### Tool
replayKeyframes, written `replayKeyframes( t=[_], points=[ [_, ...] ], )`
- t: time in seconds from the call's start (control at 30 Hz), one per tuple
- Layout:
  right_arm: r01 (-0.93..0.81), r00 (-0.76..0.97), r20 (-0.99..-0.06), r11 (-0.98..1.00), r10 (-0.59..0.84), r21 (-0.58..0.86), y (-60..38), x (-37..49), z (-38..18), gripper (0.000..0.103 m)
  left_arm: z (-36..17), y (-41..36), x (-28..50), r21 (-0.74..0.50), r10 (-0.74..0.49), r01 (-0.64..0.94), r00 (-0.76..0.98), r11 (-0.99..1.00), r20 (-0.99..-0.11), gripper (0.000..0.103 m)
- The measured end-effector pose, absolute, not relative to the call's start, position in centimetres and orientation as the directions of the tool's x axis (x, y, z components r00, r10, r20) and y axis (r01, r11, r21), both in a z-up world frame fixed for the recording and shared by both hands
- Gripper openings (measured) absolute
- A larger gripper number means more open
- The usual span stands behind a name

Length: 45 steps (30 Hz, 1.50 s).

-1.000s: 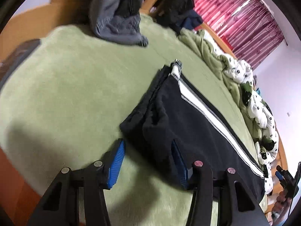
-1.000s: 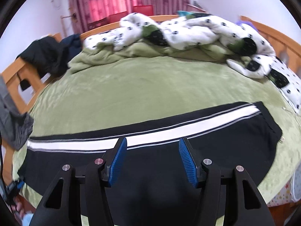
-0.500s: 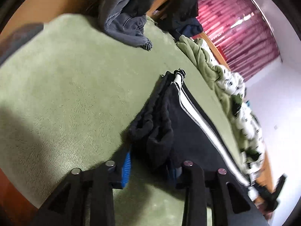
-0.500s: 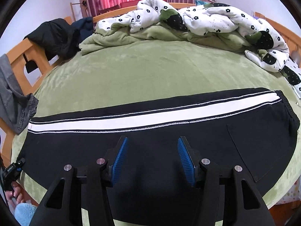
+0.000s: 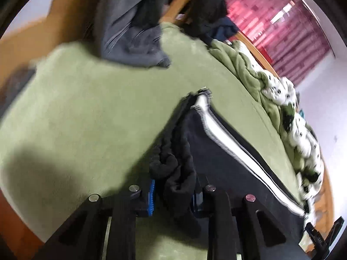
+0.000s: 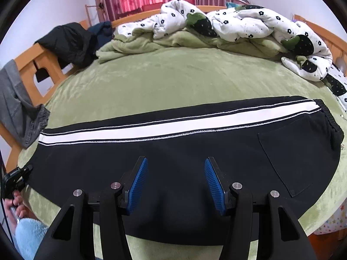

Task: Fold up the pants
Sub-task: 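Grasp the waistband with the left tool and fold it toward the cuffs, then release the folded pants with the left tool and lift away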

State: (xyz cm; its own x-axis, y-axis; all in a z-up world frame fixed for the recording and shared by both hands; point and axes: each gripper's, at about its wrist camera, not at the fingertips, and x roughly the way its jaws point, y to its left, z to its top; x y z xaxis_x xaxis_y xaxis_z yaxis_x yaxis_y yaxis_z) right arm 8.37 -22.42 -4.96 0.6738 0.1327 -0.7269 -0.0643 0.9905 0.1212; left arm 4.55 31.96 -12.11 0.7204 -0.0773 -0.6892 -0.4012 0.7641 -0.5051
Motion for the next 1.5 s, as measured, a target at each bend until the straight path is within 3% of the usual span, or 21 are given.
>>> replayKeyframes(
  t=[0.07, 0.2, 0.4, 0.6, 0.77, 0.9, 0.97, 1.03, 1.13, 1.4, 1.5],
  points=[
    [-0.070, 0.680, -0.720, 0.989, 0.140, 0.126, -23.2, 8.1, -5.6, 0.055, -9.2, 30.9, 5.3, -0.468, -0.073, -0.353, 0.731, 0.810, -0.678, 0.022],
    [-0.023, 0.638, -0.753, 0.981, 0.161, 0.190, -25.7, 8.6, -7.3, 0.054, -1.8, 25.4, 7.1, -0.272, -0.002, -0.239, 0.748, 0.932, -0.664, 0.022],
    [-0.046, 0.683, -0.694, 0.961, 0.228, 0.271, -29.2, 8.3, -7.2, 0.054, 3.0, 12.9, 8.4, -0.140, -0.020, -0.081, 0.800, 0.987, -0.600, 0.022],
    [-0.002, 0.719, -0.672, 0.968, 0.176, 0.252, -33.5, 7.1, -7.8, 0.054, -2.1, -1.2, 10.5, -0.196, -0.218, 0.117, 0.730, 0.974, -0.647, 0.022],
    [0.058, 0.716, -0.661, 0.924, 0.226, 0.378, -37.9, 5.9, -8.7, 0.054, -11.0, -6.4, 10.9, -0.324, -0.299, 0.073, 0.612, 0.943, -0.732, 0.022],
    [0.049, 0.731, -0.639, 0.914, 0.242, 0.402, -38.8, 5.1, -8.8, 0.055, -11.8, -6.0, 9.0, -0.344, -0.319, 0.085, 0.625, 0.935, -0.712, 0.024],
    [0.030, 0.738, -0.637, 0.932, 0.222, 0.360, -38.2, 4.9, -8.8, 0.056, -11.5, -4.9, 8.7, -0.411, -0.403, 0.123, 0.570, 0.904, -0.716, 0.044],
    [0.003, 0.732, -0.643, 0.942, 0.228, 0.337, -37.4, 5.0, -9.0, 0.056, -11.1, -3.5, 8.2, -0.480, -0.480, 0.149, 0.524, 0.865, -0.703, 0.057],
    [-0.049, 0.707, -0.657, 0.946, 0.260, 0.321, -35.7, 5.7, -9.5, 0.056, -9.5, -0.7, 5.7, -0.433, -0.433, 0.151, 0.584, 0.889, -0.687, 0.072],
    [-0.241, 0.610, -0.670, 0.905, 0.423, 0.351, -26.3, 7.6, -9.1, 0.056, -8.6, 8.0, 2.5, -0.301, -0.211, -0.012, 0.686, 0.954, -0.697, 0.073],
    [-0.281, 0.544, -0.690, 0.878, 0.477, 0.387, -22.6, 8.6, -10.2, 0.056, -9.2, 10.3, 2.4, -0.301, -0.193, -0.042, 0.684, 0.953, -0.703, 0.073]
  ],
)
